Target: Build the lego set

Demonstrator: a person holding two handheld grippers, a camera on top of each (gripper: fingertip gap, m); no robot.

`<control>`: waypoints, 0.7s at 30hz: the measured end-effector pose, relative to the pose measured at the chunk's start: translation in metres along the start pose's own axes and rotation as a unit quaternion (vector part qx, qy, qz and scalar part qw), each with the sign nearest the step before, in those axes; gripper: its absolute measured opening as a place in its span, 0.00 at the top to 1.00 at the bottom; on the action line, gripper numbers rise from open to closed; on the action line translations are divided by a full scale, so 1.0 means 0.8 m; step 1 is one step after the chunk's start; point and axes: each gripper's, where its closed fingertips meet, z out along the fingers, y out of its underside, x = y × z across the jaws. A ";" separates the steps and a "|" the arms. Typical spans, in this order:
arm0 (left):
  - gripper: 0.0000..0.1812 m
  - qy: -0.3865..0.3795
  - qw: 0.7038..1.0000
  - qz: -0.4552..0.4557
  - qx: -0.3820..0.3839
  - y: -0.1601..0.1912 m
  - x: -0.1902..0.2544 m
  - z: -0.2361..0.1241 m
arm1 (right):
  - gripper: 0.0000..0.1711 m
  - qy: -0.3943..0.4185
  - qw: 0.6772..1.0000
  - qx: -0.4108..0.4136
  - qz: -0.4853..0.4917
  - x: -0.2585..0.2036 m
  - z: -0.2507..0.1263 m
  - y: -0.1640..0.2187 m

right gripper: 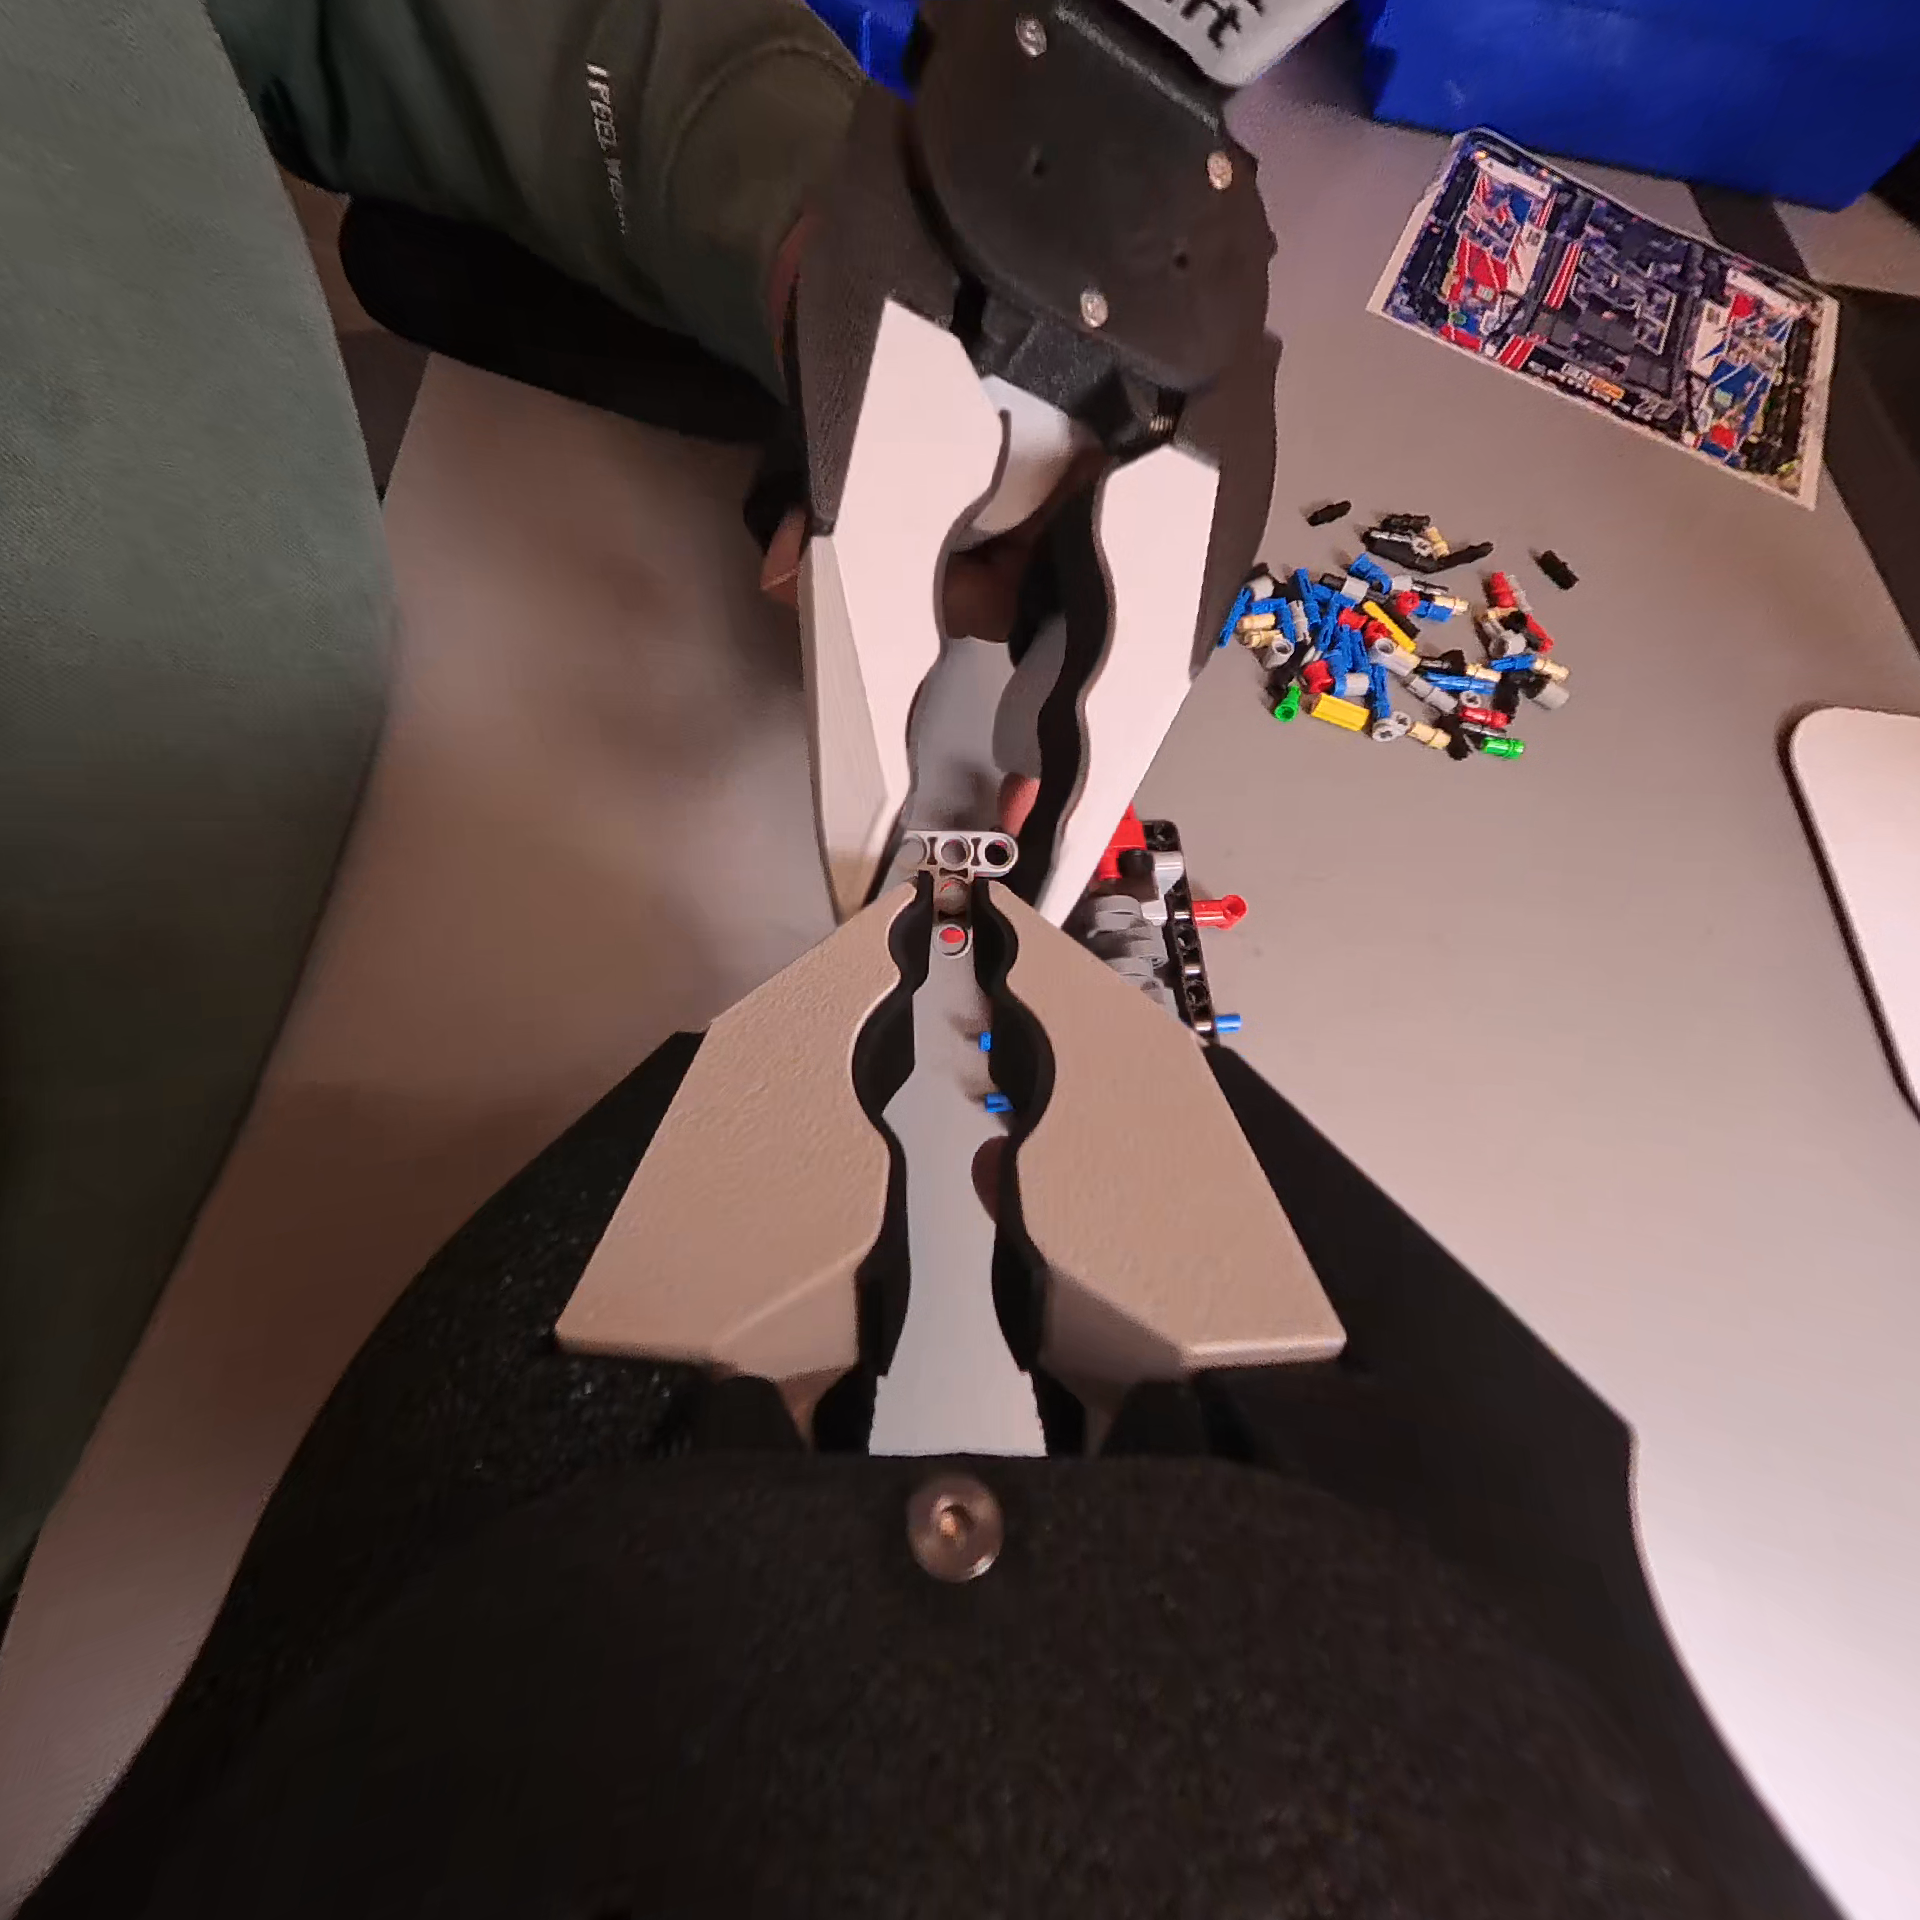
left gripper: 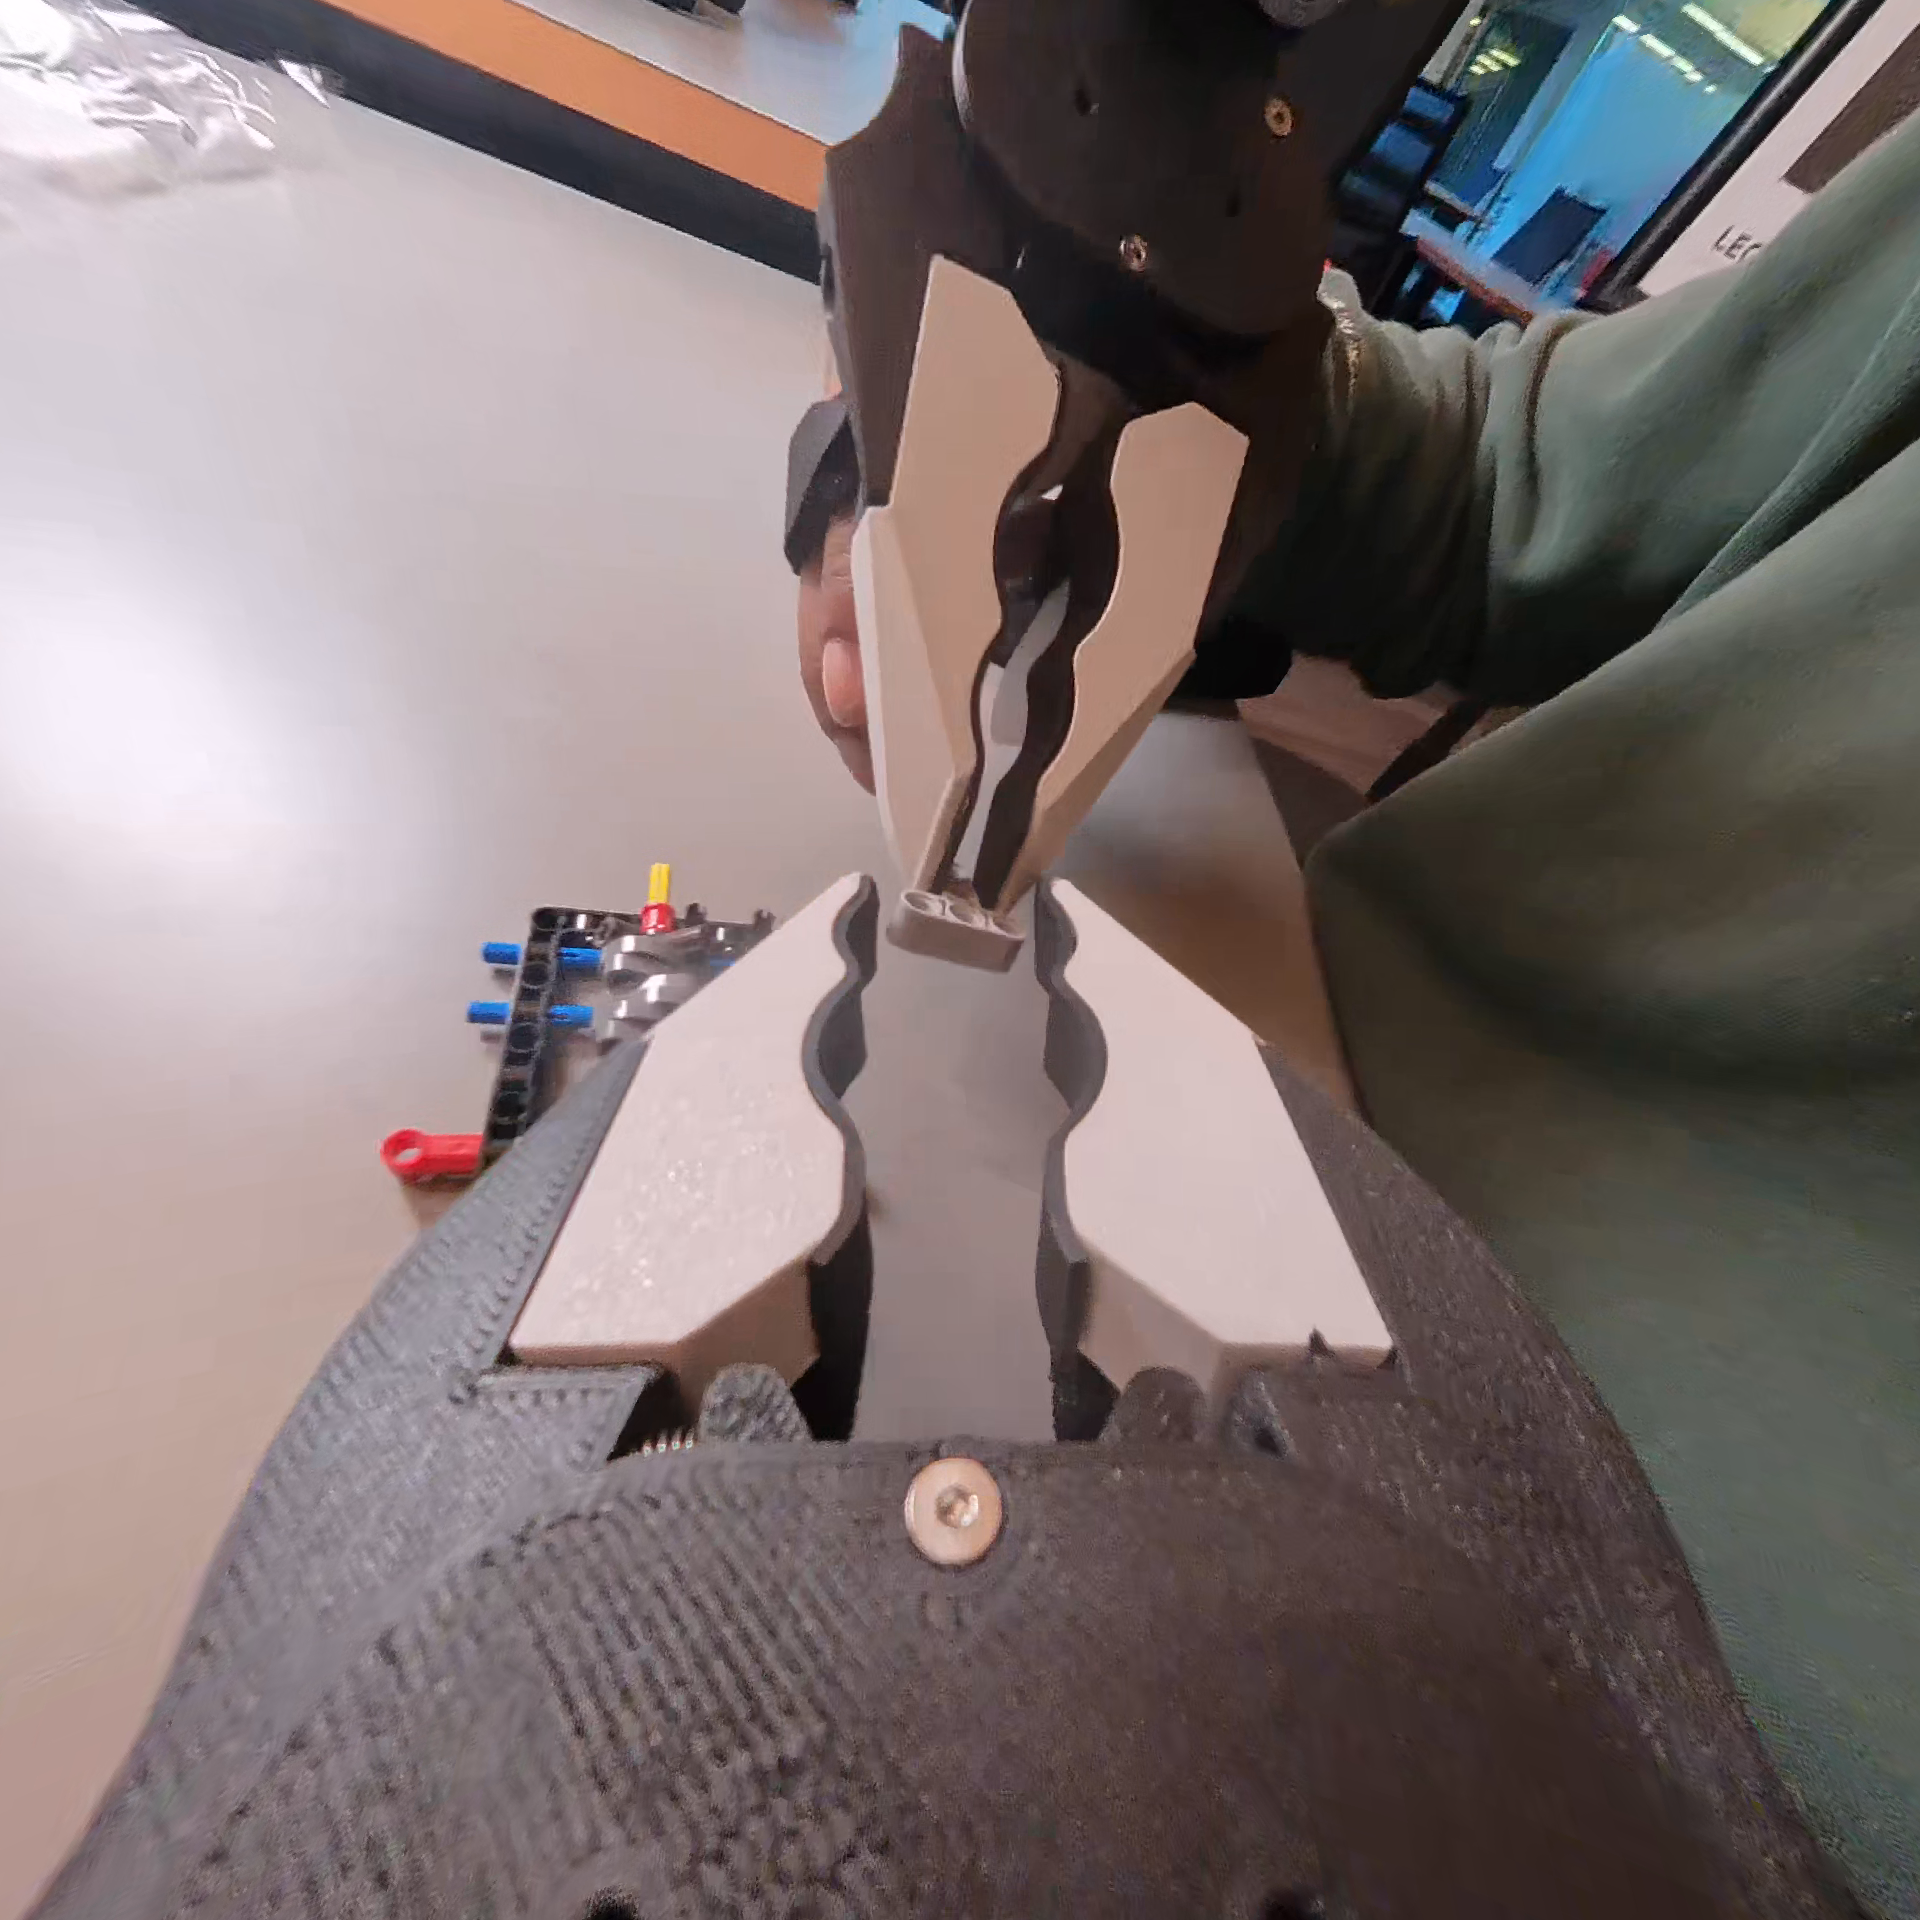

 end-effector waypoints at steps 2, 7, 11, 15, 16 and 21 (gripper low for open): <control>0.86 -0.001 1.000 0.012 -0.001 0.001 0.002 0.002 | 0.97 0.001 1.000 -0.003 -0.006 -0.001 -0.001 -0.003; 0.86 -0.036 0.996 0.077 0.004 -0.004 -0.001 -0.001 | 0.97 0.007 1.000 0.004 0.008 0.001 -0.009 -0.003; 0.85 -0.056 0.992 0.116 0.005 -0.005 -0.003 -0.005 | 0.97 0.009 1.000 0.006 0.024 0.004 -0.012 0.003; 0.85 -0.061 0.990 0.124 0.007 -0.007 -0.005 -0.006 | 0.97 0.009 1.000 -0.005 0.022 0.004 -0.010 0.004; 0.87 -0.061 0.990 0.124 0.006 -0.006 -0.005 -0.007 | 0.97 0.007 1.000 -0.008 0.019 0.003 -0.009 0.005; 0.87 -0.069 0.988 0.138 -0.008 -0.002 -0.006 -0.004 | 0.97 0.003 1.000 -0.020 0.011 0.002 -0.007 0.009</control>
